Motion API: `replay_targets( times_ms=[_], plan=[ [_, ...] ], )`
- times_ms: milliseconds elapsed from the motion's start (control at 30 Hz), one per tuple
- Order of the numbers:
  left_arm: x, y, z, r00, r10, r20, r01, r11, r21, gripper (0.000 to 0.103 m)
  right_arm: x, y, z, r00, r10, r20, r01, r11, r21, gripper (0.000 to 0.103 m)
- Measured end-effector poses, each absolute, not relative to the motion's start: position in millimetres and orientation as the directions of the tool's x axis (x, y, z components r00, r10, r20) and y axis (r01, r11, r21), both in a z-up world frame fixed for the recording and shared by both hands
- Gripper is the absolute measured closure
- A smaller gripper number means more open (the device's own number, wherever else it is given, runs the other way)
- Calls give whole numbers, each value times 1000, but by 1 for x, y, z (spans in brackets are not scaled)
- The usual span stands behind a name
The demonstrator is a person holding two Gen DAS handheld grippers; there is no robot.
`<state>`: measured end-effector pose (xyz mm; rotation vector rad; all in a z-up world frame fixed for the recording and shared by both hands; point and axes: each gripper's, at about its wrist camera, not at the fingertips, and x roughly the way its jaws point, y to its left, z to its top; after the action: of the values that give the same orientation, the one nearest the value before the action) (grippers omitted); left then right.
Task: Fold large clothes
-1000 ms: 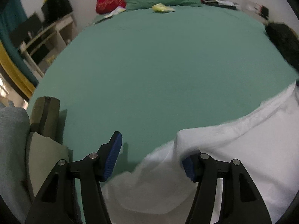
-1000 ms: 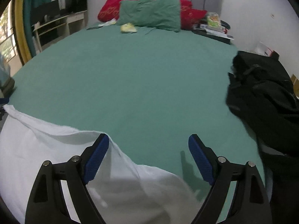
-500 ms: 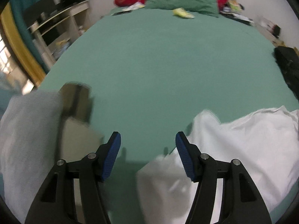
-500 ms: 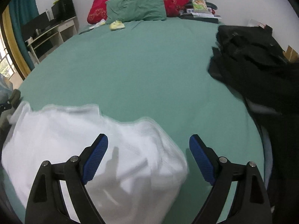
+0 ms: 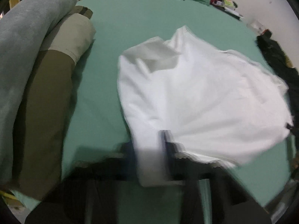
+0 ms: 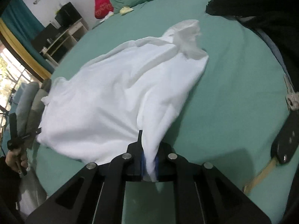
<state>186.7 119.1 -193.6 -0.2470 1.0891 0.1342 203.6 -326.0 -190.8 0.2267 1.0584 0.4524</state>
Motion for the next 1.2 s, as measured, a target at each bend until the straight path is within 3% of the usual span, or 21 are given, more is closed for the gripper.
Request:
replay_targets(
  times_ms=[133,333,467,533,567,600,667,700,900,1000,1067,1200],
  plan=[
    [163,113,-172,492,31,-870,-246,964,-105,98,179,-336,-170,448,448,-774,-263,893,364,96],
    [124,118,-165,459,-30,-888,-269,948,-171,97,126,-352,-163,446,408,-797,-252,911,325,96],
    [100,97,-176,405,-38,-914,-254,955,-152,93,101,-370,-170,424,416,-805,-207,909,361,95],
    [101,98,-174,396,-9,-918,-268,955,-125,80,98,-376,-169,434,418,-798,-183,909,375,89],
    [101,100,-170,409,10,-913,-282,952,-116,66,96,-378,-167,450,407,-795,-176,913,367,81],
    [102,103,-164,431,29,-902,-299,948,-112,55,98,-380,-161,486,367,-793,-158,930,333,65],
    [105,102,-149,468,46,-882,-305,946,-113,53,98,-383,-148,563,297,-771,-126,953,275,40],
    [110,99,-140,496,37,-868,-284,951,-122,53,99,-384,-143,595,285,-751,-119,956,269,36],
    [170,68,-150,458,-101,-883,-136,974,-182,53,156,-362,-130,608,428,-669,-250,903,350,35],
    [205,66,-177,394,-145,-907,-127,969,-210,53,209,-318,-135,490,513,-705,-396,851,344,35],
    [210,65,-186,386,-108,-916,-149,973,-178,53,234,-298,-141,431,529,-731,-449,828,335,35],
    [243,85,-201,393,-32,-919,-204,971,-122,53,286,-259,-175,317,459,-830,-479,832,278,35]
  ],
)
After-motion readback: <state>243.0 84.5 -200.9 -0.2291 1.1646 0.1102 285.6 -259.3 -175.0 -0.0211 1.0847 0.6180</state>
